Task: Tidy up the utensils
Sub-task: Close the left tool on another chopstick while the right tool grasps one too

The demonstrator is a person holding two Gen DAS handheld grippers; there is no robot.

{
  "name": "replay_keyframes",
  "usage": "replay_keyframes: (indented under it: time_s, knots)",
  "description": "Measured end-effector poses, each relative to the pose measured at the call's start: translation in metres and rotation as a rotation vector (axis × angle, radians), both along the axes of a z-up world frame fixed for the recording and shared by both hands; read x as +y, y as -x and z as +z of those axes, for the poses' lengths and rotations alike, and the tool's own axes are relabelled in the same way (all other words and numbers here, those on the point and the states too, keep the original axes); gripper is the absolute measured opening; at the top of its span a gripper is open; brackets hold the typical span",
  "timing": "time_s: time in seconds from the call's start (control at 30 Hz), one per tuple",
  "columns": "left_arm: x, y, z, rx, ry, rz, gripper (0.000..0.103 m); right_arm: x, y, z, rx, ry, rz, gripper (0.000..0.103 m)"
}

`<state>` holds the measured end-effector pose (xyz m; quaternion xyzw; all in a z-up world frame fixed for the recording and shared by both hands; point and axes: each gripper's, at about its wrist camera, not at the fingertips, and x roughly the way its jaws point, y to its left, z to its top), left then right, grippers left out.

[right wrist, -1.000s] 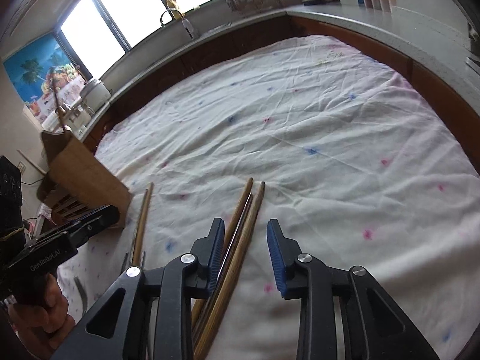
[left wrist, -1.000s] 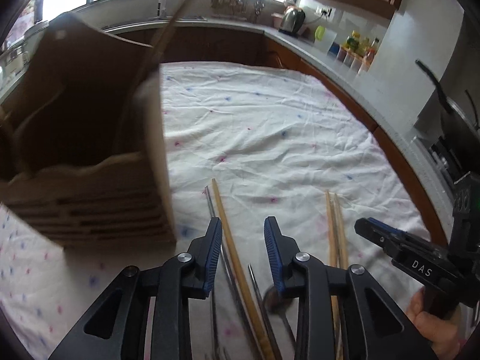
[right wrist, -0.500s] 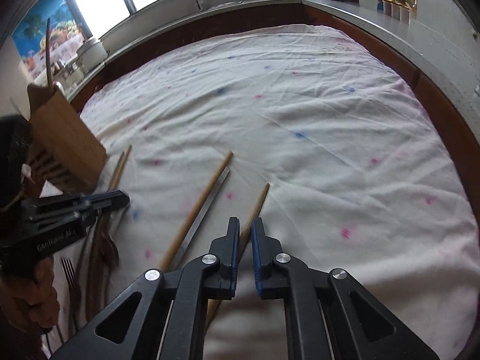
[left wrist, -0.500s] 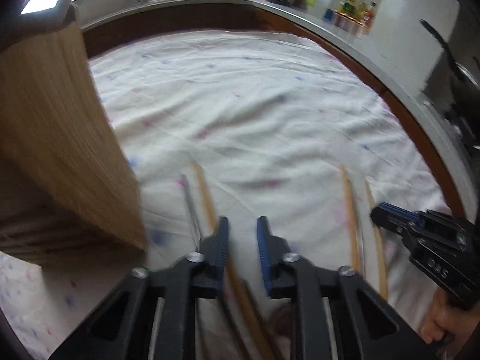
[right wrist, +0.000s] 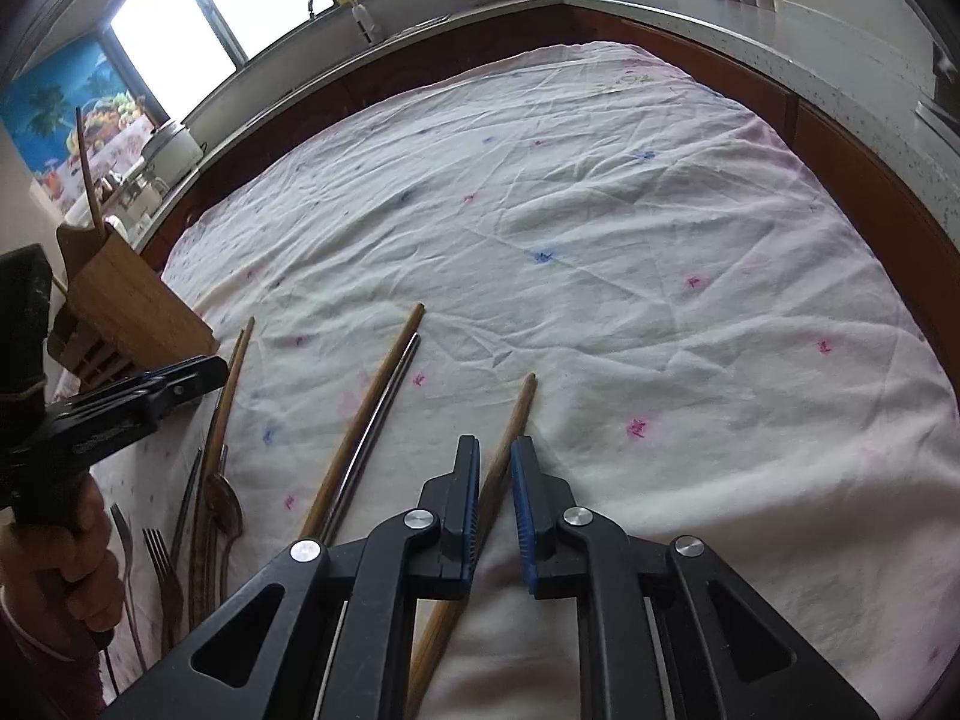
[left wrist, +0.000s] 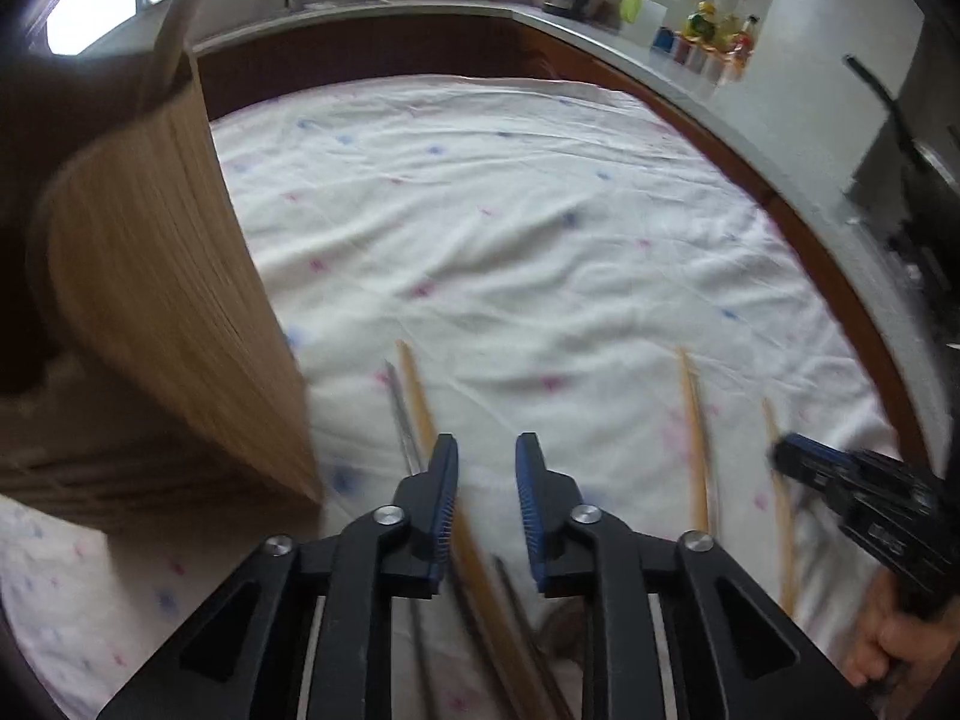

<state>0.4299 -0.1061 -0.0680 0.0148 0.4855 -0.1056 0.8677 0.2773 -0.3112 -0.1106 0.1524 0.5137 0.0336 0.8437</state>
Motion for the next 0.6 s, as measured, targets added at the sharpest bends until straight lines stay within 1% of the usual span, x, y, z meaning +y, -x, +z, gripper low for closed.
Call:
replay_keyframes:
  time_s: [0.03, 0.07, 0.13, 0.17, 0.2, 0.3, 0.37, 0.4, 0.47, 0.53, 0.6]
  knots:
    - [-0.003, -0.001, -0.002, 0.004, -0.026, 0.007, 0.020, -0.001, -0.001, 0.000, -0.001, -0.004, -0.003, 0.014]
    - [-0.003, 0.001, -0.001, 0.015, -0.032, 0.002, 0.020, -0.001, -0.001, 0.000, -0.001, -0.007, -0.003, 0.014]
    - [-0.009, -0.004, -0.010, 0.049, -0.052, -0.005, 0.020, -0.002, -0.002, -0.001, 0.000, -0.011, 0.000, 0.013]
    - [-0.012, -0.003, -0.010, 0.020, -0.092, -0.005, 0.021, -0.003, -0.002, -0.001, 0.003, -0.013, 0.003, 0.013]
    - [-0.015, -0.005, -0.013, 0.030, -0.119, -0.006, 0.021, -0.003, -0.002, 0.000, 0.004, -0.014, 0.005, 0.013]
    - [-0.016, -0.004, -0.017, 0.031, -0.113, -0.014, 0.021, -0.005, 0.001, 0.000, 0.005, -0.002, 0.010, 0.013]
    - [-0.016, -0.003, -0.017, 0.043, -0.074, -0.017, 0.020, -0.005, -0.001, -0.002, -0.001, 0.001, 0.011, 0.011]
    - [-0.016, -0.002, -0.017, 0.055, -0.042, -0.025, 0.020, -0.004, -0.002, -0.002, -0.001, 0.008, 0.009, 0.010]
    - [-0.016, 0.001, -0.016, 0.079, 0.001, -0.063, 0.020, -0.002, -0.003, -0.002, 0.000, 0.015, 0.016, 0.010]
    - [-0.022, 0.003, -0.016, 0.076, -0.024, -0.077, 0.020, -0.002, -0.003, -0.002, -0.001, 0.008, 0.011, 0.010]
    - [-0.021, -0.003, -0.017, 0.074, -0.028, -0.070, 0.020, -0.002, -0.004, -0.002, -0.001, 0.009, 0.009, 0.010]
